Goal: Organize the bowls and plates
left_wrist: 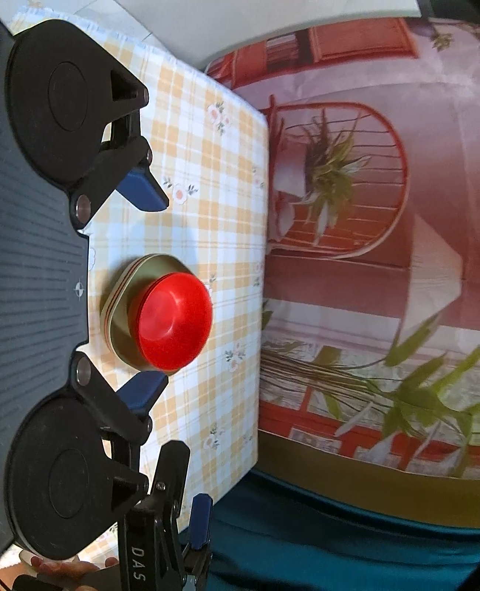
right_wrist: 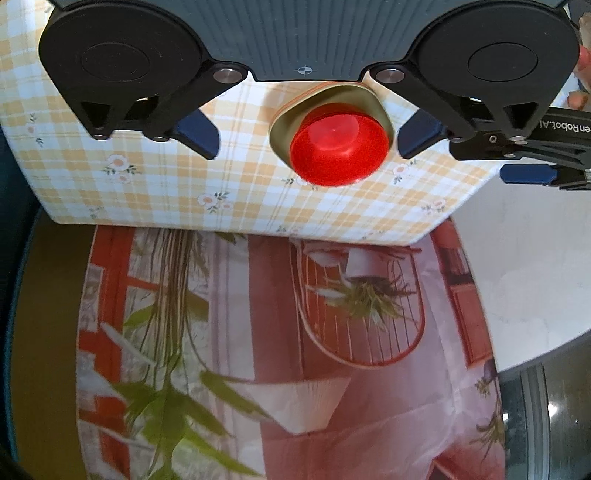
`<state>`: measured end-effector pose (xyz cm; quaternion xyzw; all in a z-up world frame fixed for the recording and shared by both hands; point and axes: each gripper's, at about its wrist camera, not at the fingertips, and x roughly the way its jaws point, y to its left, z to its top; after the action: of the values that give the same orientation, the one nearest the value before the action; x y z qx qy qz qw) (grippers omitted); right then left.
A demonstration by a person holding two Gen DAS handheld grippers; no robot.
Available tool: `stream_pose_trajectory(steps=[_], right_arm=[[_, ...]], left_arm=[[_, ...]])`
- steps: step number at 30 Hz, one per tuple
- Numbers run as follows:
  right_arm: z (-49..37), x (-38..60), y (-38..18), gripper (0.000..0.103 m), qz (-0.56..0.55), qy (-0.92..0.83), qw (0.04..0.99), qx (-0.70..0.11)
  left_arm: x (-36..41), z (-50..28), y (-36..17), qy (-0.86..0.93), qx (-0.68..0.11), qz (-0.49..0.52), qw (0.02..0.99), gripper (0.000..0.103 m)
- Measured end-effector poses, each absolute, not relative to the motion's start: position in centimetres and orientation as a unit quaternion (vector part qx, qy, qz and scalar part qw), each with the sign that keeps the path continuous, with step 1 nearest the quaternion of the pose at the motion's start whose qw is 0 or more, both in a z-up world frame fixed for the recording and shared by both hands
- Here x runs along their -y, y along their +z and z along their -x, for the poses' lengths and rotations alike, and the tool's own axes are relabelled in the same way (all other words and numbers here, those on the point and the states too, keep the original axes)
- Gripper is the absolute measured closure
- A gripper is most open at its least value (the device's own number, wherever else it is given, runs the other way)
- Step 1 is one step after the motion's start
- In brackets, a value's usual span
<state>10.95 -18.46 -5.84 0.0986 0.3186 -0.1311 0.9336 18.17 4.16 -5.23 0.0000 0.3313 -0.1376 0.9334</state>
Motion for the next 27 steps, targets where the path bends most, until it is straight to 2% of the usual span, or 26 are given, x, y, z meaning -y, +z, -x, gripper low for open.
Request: stream_pose_trajectory(steps=[4, 11, 27], right_arm=[[-9.5, 17.8, -4.3, 0.0, -0.101, -0.138, 0.935, -0.31], [-6.9, 16.3, -1.5, 0.0, -0.099, -0.147, 0.94, -0.291], [-1.2, 12.7, 3.6, 0.0, -0.072, -0.167, 0.951, -0.251]], left_arm=[[-4.4, -16.3, -3.5, -0.127, -0.312, -0.003, 0.941, 0.0], [-3.5, -13.3, -0.8, -0.09, -0.284, -0.053, 0.953, 0.0], [-5.0, -7.3, 2.9, -0.087, -0.246, -0.037, 0.965, 0.0]])
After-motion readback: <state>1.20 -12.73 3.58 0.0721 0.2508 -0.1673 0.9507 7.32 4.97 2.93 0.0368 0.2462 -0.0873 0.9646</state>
